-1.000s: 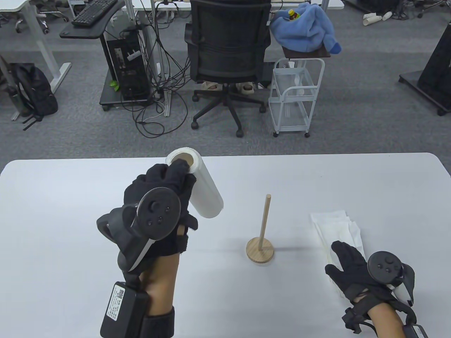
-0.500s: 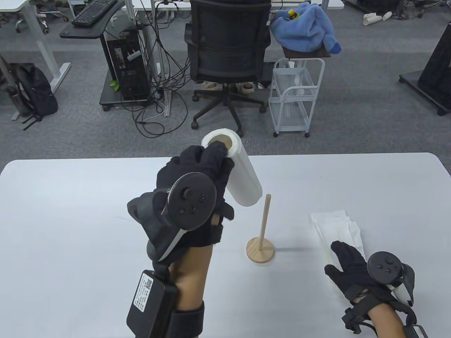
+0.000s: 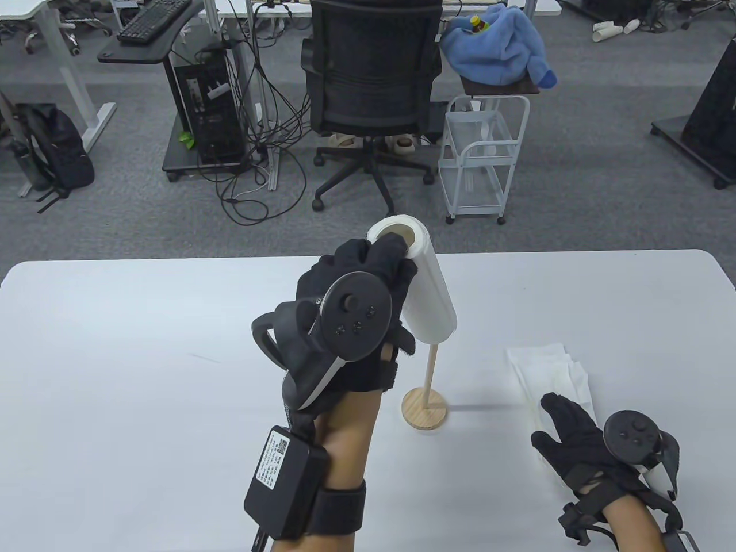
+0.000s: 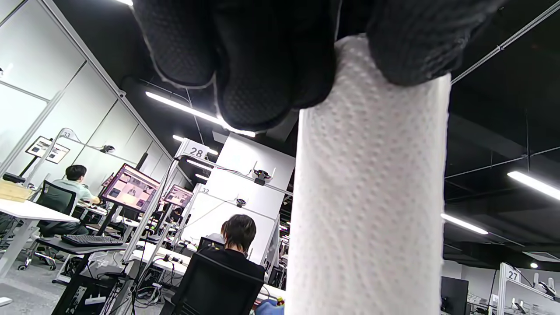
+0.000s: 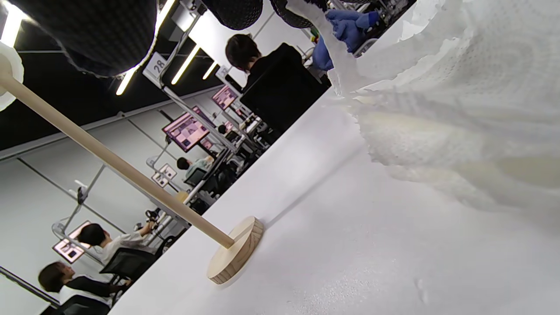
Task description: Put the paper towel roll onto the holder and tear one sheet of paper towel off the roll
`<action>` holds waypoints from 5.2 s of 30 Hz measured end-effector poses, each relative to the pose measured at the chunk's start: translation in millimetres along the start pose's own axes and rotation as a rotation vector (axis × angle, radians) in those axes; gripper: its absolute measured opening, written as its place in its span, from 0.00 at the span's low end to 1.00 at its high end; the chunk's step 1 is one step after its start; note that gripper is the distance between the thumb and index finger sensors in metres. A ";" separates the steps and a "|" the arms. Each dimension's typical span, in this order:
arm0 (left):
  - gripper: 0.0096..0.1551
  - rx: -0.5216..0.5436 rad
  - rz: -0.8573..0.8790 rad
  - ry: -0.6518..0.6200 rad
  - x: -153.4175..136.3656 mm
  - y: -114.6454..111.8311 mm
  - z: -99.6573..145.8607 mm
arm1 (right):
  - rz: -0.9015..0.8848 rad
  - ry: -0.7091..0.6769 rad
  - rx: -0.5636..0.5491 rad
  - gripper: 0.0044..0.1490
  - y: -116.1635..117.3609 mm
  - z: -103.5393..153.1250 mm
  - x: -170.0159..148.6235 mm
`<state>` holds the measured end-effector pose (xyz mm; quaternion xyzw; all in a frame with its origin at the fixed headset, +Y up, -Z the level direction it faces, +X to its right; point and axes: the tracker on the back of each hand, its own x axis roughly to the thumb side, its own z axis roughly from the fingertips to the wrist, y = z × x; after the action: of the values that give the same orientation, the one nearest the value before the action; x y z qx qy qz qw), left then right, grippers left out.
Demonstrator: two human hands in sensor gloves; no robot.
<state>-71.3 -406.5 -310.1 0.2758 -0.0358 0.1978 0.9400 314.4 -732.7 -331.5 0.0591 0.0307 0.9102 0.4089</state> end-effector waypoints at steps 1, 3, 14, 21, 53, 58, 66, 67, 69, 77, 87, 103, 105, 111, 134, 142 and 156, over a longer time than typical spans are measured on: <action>0.22 -0.005 0.004 0.001 0.0 -2.9 0.1 | -0.001 -0.001 0.000 0.50 -0.1 0.0 0.0; 0.22 -0.014 -0.004 -0.002 0.4 -7.9 0.2 | -0.003 -0.001 0.001 0.50 -0.4 0.1 -0.1; 0.22 -0.069 -0.054 -0.010 -6.3 -39.8 3.6 | -0.016 -0.003 0.002 0.50 -1.8 0.2 0.1; 0.22 -0.097 -0.031 0.002 -13.1 -58.8 7.9 | -0.018 -0.007 -0.001 0.49 -2.7 0.4 0.6; 0.22 -0.193 -0.020 0.027 -27.8 -120.1 21.4 | -0.030 0.004 0.010 0.49 -4.1 1.4 0.8; 0.22 -0.220 -0.025 0.027 -28.5 -130.1 23.9 | -0.033 0.005 0.015 0.49 -4.0 1.5 0.9; 0.22 -0.252 -0.039 0.018 -27.9 -144.3 28.9 | -0.034 0.000 0.025 0.50 -3.5 1.2 1.7; 0.22 -0.256 -0.046 0.015 -27.8 -146.7 30.0 | -0.034 0.000 0.025 0.50 -3.5 1.1 1.8; 0.22 -0.265 -0.052 0.012 -28.2 -151.2 32.1 | -0.035 -0.001 0.024 0.50 -3.5 1.1 1.9; 0.22 -0.307 -0.053 0.008 -31.7 -168.3 40.1 | -0.038 -0.003 0.031 0.50 -3.2 1.0 2.5; 0.22 -0.340 -0.093 -0.013 -33.3 -184.9 49.2 | -0.038 0.008 0.037 0.50 -2.4 1.3 2.1; 0.22 -0.239 -0.023 -0.155 -40.6 -213.1 69.6 | -0.004 -0.155 -0.016 0.48 2.7 -1.2 18.3; 0.22 -0.199 0.013 -0.141 -44.3 -217.9 73.1 | 0.044 -0.211 -0.037 0.48 3.2 -4.8 26.7; 0.22 -0.191 0.097 -0.143 -52.2 -223.0 75.1 | 0.064 -0.301 -0.006 0.53 3.1 -36.5 81.3; 0.23 -0.234 0.163 -0.140 -57.4 -227.7 77.4 | 0.313 -0.491 -0.149 0.24 22.9 -102.5 143.5; 0.26 -0.278 0.197 -0.133 -57.9 -234.1 79.3 | 0.567 -0.627 -0.258 0.24 36.1 -90.0 146.1; 0.26 -0.266 0.156 -0.151 -51.0 -235.9 82.7 | 0.673 -0.674 -0.308 0.25 47.7 -76.6 142.3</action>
<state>-22.4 -650.1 -368.1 0.1593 -0.1534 0.2423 0.9447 175.2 -658.5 -390.7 0.2954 -0.2585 0.9159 0.0838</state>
